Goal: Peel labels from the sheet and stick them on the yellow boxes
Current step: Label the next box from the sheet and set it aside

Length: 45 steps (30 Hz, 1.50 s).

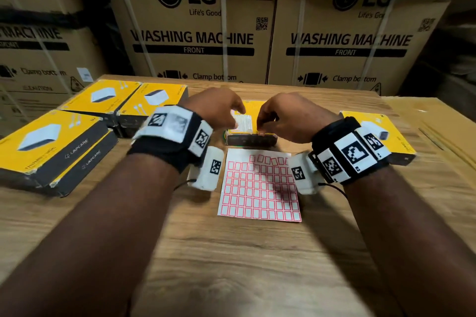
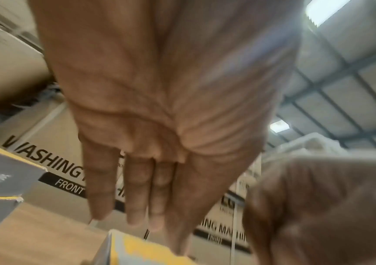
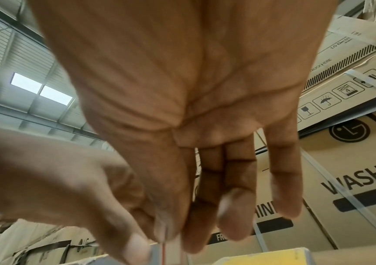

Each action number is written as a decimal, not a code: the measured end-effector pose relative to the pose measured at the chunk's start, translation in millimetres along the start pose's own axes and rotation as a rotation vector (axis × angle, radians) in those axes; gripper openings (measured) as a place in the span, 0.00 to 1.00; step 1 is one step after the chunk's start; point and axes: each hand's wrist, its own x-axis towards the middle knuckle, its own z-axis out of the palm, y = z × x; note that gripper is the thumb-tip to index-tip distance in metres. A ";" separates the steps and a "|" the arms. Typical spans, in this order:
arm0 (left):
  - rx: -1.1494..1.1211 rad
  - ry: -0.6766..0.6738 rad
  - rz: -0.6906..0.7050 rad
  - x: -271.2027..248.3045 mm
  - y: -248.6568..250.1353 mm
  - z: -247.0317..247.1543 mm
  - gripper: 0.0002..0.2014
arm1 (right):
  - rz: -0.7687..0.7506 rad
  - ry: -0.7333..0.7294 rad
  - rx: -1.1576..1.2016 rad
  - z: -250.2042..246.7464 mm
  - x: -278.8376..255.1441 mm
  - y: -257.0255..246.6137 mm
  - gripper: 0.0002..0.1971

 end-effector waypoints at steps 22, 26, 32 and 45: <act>-0.004 -0.034 -0.036 33.3 0.7 20.4 0.17 | 0.164 -0.053 -0.038 12.9 30.5 -5.6 0.10; -0.007 -0.027 -0.036 34.3 0.2 20.5 0.17 | 0.157 -0.071 -0.048 11.5 30.4 -8.0 0.10; 0.000 -0.014 -0.034 36.2 -0.6 22.4 0.16 | 0.154 -0.089 -0.097 9.5 30.6 -12.4 0.11; 0.006 -0.037 -0.032 39.7 1.0 22.1 0.17 | 0.200 -0.145 -0.050 2.2 28.8 -9.6 0.11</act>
